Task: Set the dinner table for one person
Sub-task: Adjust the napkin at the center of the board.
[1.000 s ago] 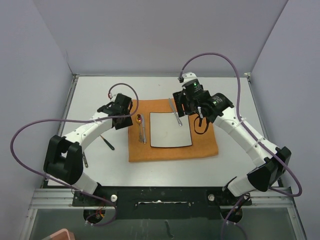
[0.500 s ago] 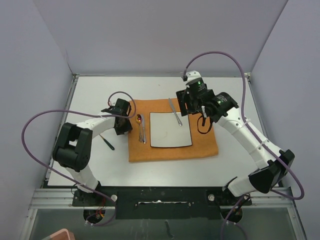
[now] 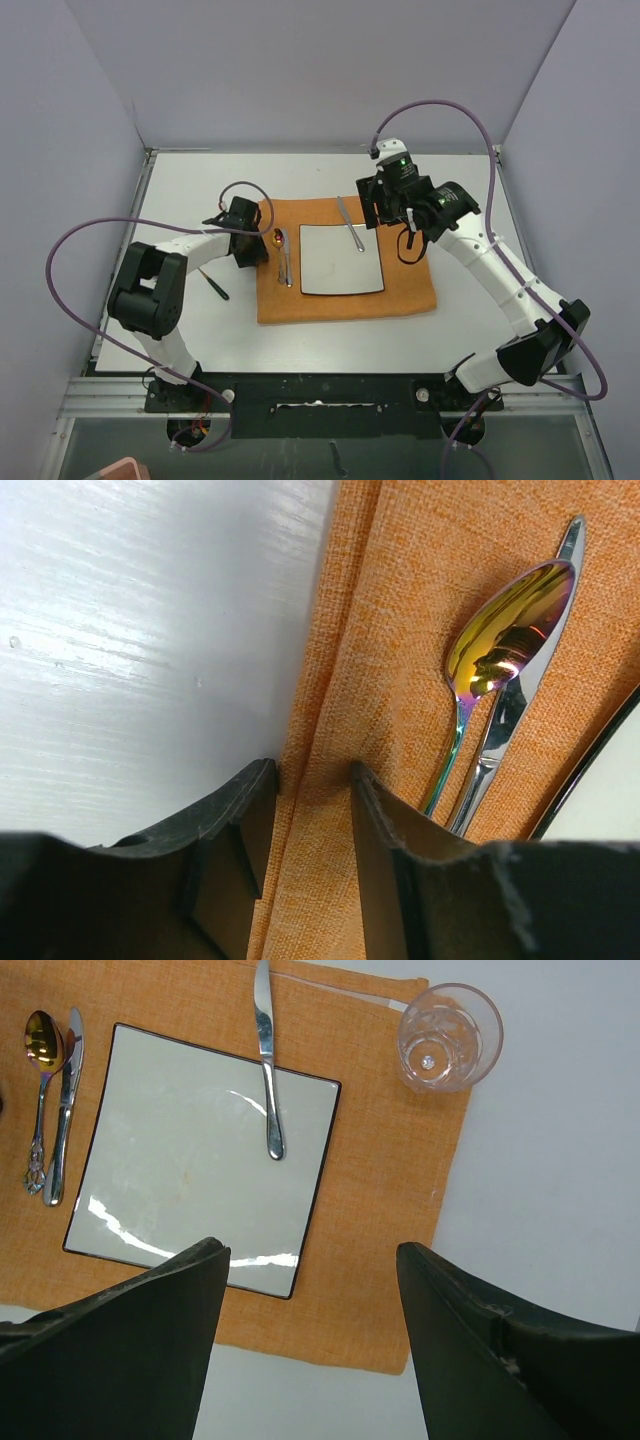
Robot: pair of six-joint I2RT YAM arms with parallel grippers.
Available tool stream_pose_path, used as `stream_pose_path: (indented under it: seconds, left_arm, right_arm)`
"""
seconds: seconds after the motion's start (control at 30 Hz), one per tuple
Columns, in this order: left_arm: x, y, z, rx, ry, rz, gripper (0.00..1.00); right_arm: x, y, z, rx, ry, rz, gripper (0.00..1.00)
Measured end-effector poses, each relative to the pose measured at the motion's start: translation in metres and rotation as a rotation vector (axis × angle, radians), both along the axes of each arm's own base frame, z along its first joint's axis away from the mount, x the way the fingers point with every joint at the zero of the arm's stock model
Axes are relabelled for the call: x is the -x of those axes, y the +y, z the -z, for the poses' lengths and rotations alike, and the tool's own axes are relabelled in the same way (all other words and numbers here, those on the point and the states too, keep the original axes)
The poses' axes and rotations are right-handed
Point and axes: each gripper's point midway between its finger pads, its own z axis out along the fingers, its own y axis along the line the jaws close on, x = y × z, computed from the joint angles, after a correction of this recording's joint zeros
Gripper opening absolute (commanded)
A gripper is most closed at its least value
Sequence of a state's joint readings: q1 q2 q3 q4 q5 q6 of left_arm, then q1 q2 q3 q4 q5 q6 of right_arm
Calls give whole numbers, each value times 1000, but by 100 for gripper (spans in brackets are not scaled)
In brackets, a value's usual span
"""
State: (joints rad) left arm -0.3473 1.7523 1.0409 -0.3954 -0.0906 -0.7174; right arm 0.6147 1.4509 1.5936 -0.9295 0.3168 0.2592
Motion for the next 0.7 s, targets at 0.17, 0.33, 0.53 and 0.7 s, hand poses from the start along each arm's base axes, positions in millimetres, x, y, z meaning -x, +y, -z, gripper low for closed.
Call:
stream_pose_path:
  seconds: [0.17,0.33,0.53,0.7]
  left_arm:
    - [-1,1,4,33,-3,-11,0]
    - [-3,1,5,77,-3,-13,0]
    - [-2,4,5,94,9,-22,0]
    - [-6,12,-5,46,20,-17,0]
  right_arm:
    - [-1,2,-2,-8,-1,-6,68]
    - [-5,6,-8,-21,-13,-12,68]
    - [-6,8,-14,-26,-24,-23,68]
    - [-9,10,-19,-34,-39,-26,68]
